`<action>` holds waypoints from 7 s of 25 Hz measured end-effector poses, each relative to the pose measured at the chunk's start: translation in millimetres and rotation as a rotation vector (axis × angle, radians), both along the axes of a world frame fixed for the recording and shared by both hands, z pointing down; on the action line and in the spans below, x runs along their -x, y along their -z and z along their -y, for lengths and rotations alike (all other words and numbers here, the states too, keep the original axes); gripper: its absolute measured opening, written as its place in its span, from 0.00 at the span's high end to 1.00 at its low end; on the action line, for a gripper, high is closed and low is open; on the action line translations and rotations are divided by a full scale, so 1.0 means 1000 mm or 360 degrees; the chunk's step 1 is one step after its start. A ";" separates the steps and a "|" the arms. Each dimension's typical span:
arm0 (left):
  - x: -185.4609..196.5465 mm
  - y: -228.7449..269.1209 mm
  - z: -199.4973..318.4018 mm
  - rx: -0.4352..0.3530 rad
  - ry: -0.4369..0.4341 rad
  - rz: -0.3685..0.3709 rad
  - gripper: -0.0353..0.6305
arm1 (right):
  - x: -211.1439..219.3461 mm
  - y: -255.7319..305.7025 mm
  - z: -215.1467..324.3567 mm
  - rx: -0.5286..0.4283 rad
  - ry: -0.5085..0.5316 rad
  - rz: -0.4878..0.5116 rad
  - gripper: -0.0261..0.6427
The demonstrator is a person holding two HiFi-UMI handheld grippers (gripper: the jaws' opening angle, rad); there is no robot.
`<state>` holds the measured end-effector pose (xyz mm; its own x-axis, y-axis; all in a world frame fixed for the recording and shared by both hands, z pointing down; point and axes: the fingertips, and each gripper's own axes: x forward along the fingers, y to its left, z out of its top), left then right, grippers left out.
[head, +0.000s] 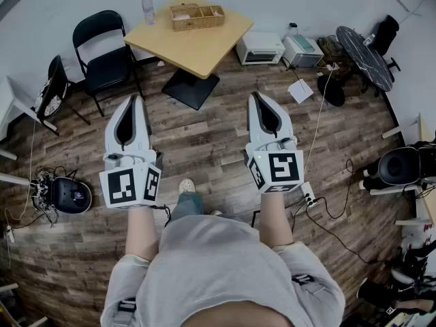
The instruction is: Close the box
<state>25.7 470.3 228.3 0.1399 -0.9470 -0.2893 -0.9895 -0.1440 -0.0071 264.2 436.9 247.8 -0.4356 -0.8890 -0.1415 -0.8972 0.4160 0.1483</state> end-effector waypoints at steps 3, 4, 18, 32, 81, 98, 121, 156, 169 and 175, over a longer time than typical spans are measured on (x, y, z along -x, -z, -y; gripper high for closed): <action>0.005 0.001 0.011 0.0001 -0.0002 0.0002 0.86 | 0.006 0.001 0.010 -0.0001 0.0000 0.0002 0.95; 0.007 0.001 0.015 0.0002 -0.0004 0.0002 0.86 | 0.008 0.001 0.014 0.0000 -0.0001 0.0000 0.95; 0.046 0.002 0.095 -0.0026 -0.0037 -0.0005 0.86 | 0.046 0.002 0.092 -0.0019 -0.0017 0.0013 0.95; 0.085 -0.004 0.174 0.0002 -0.0109 -0.0026 0.86 | 0.085 0.002 0.158 -0.0031 -0.0088 -0.0012 0.95; 0.072 0.023 0.474 -0.0094 0.0087 -0.0076 0.86 | 0.085 0.031 0.505 -0.0101 0.0208 0.0046 0.95; 0.117 0.008 0.591 -0.0021 0.0034 -0.0021 0.86 | 0.132 0.028 0.613 -0.0047 0.0139 0.0044 0.95; 0.163 -0.041 0.741 0.0176 -0.0304 -0.0071 0.86 | 0.211 -0.044 0.757 0.0450 0.0034 -0.0072 0.95; 0.124 -0.166 0.771 0.0636 -0.0729 -0.0173 0.86 | 0.291 -0.253 0.933 0.1720 0.0347 -0.0254 0.82; 0.142 -0.191 0.792 0.0717 -0.0707 -0.0162 0.86 | 0.302 -0.318 0.967 0.1984 0.0306 -0.0379 0.80; 0.148 -0.197 0.800 0.0730 -0.0696 -0.0131 0.86 | 0.302 -0.339 0.975 0.2050 0.0282 -0.0491 0.80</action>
